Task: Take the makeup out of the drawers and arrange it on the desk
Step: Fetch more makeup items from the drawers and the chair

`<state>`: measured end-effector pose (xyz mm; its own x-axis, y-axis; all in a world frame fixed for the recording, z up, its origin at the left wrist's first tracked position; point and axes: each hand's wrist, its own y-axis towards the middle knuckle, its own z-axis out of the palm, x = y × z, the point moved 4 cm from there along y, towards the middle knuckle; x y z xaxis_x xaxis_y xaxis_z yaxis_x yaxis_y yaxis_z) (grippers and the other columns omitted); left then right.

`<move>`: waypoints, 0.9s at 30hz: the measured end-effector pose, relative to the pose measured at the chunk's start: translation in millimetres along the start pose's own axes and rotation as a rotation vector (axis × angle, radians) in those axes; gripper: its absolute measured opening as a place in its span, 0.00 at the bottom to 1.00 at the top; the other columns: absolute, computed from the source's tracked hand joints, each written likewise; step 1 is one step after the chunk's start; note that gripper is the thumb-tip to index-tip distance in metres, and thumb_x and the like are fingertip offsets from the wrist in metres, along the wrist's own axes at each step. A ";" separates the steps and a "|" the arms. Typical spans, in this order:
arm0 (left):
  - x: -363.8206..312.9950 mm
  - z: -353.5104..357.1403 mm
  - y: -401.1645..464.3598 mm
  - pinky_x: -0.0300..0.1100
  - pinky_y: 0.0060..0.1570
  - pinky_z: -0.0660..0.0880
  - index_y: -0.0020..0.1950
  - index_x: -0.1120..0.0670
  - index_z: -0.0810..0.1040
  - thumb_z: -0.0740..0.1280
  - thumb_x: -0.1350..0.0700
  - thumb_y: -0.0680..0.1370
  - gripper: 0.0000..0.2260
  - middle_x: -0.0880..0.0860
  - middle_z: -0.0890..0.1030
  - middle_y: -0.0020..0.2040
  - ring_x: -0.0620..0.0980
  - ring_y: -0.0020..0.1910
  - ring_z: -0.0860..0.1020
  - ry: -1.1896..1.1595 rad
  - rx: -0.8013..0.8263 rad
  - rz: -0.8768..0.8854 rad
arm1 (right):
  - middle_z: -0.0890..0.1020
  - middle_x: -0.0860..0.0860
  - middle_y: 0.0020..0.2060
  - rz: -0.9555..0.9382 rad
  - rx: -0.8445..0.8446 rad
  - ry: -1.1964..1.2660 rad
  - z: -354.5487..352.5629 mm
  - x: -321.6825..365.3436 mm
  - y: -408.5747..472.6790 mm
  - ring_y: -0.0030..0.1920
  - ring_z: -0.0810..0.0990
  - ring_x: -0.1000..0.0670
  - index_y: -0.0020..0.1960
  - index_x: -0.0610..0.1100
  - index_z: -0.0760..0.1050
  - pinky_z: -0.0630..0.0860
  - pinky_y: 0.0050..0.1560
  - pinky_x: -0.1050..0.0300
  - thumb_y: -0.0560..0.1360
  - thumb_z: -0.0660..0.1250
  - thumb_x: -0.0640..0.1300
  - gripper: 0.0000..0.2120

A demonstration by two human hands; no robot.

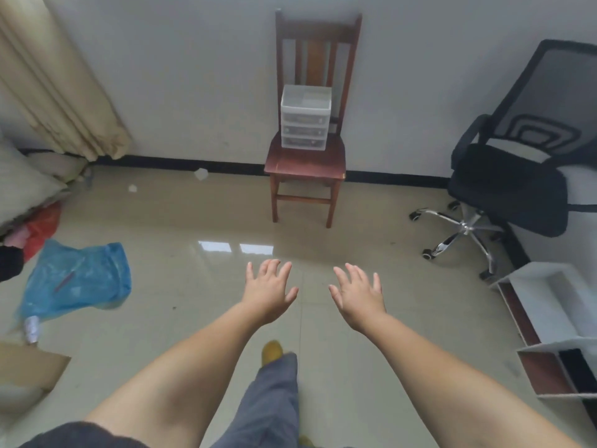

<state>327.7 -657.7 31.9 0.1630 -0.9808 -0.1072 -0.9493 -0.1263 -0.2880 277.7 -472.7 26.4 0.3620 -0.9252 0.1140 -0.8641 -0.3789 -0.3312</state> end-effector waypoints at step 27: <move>82.0 -165.9 565.4 0.59 0.72 0.45 0.76 0.49 0.52 0.52 0.43 0.80 0.26 0.53 0.58 0.75 0.51 0.75 0.53 -0.060 -0.032 -0.095 | 0.61 0.50 0.74 -0.054 0.065 0.114 -183.9 -57.0 579.2 0.73 0.59 0.48 0.75 0.49 0.55 0.55 0.73 0.46 0.82 0.47 0.55 0.24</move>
<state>-240.3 -834.2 18.1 0.2676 -0.9536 -0.1379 -0.9367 -0.2239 -0.2691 -307.7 -643.4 0.2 0.3624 -0.9013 0.2375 -0.8188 -0.4295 -0.3808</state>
